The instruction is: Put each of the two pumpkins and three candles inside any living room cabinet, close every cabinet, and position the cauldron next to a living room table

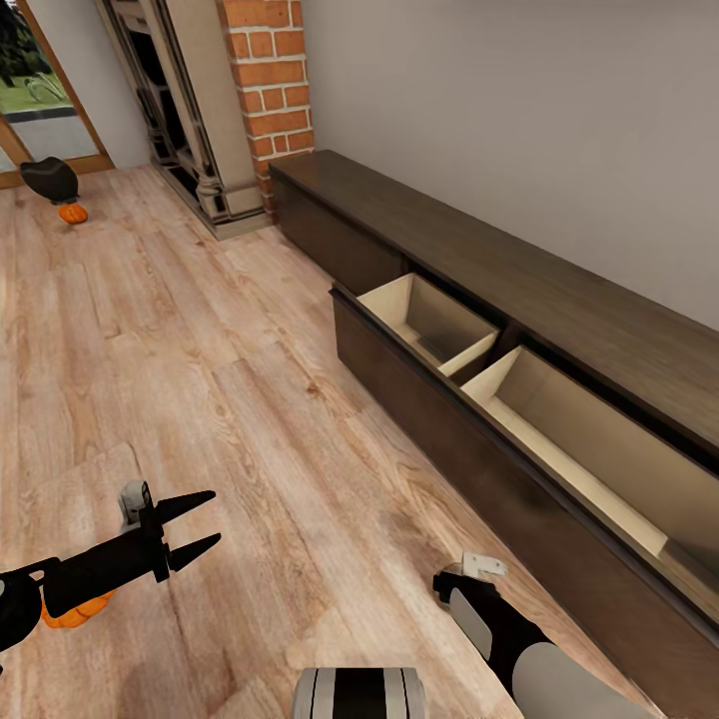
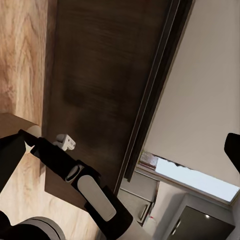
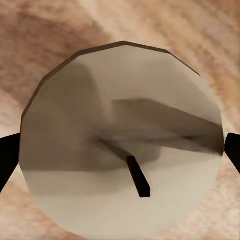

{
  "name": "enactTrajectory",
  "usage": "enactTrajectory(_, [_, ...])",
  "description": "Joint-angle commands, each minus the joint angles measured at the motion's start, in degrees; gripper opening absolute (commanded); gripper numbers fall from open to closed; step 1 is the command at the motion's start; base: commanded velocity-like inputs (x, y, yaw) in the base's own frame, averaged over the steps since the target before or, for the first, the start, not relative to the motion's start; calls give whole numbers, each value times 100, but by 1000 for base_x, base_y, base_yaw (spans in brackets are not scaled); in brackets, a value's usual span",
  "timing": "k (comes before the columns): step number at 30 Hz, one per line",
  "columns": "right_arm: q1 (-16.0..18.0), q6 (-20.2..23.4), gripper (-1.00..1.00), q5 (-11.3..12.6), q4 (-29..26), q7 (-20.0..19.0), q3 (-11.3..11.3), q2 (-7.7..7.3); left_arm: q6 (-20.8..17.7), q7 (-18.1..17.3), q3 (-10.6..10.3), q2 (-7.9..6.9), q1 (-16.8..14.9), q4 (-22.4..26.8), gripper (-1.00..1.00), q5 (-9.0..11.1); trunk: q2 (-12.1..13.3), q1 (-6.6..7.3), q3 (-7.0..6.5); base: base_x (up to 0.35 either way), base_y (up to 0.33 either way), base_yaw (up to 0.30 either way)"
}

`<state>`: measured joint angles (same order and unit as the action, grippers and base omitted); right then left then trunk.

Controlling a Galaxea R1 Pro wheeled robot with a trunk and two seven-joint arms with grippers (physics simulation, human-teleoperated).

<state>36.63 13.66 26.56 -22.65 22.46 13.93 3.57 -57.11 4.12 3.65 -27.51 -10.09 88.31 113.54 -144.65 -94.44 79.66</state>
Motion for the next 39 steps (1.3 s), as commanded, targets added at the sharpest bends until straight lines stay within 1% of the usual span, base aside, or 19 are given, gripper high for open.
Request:
enactTrajectory(1, [2, 32, 100, 35, -11, 44, 48, -5, -20, 41, 5, 0, -2, 2, 100, 46, -2, 1, 4, 0, 0, 0])
enactTrajectory(4, [2, 32, 100, 35, -11, 44, 48, -5, -20, 42, 5, 0, -2, 2, 100, 46, -2, 1, 4, 0, 0, 0])
enactTrajectory(7, [2, 32, 100, 34, -11, 40, 48, -5, -20, 44, 5, 0, -1, 2, 100, 46, -6, -7, 70, 0, 0, 0])
enactTrajectory(21, [2, 38, 100, 34, -11, 39, 48, -5, -20, 44, 5, 0, -3, 2, 100, 46, -6, -7, 70, 0, 0, 0])
enactTrajectory(22, [2, 39, -100, 34, -11, 39, 48, -5, -20, 45, 5, 0, -2, 2, 100, 46, -6, -7, 70, 0, 0, 0])
enactTrajectory(39, [2, 41, -100, 35, -11, 39, 48, -5, -20, 45, 5, 0, -1, 2, 100, 46, -6, -7, 70, 0, 0, 0])
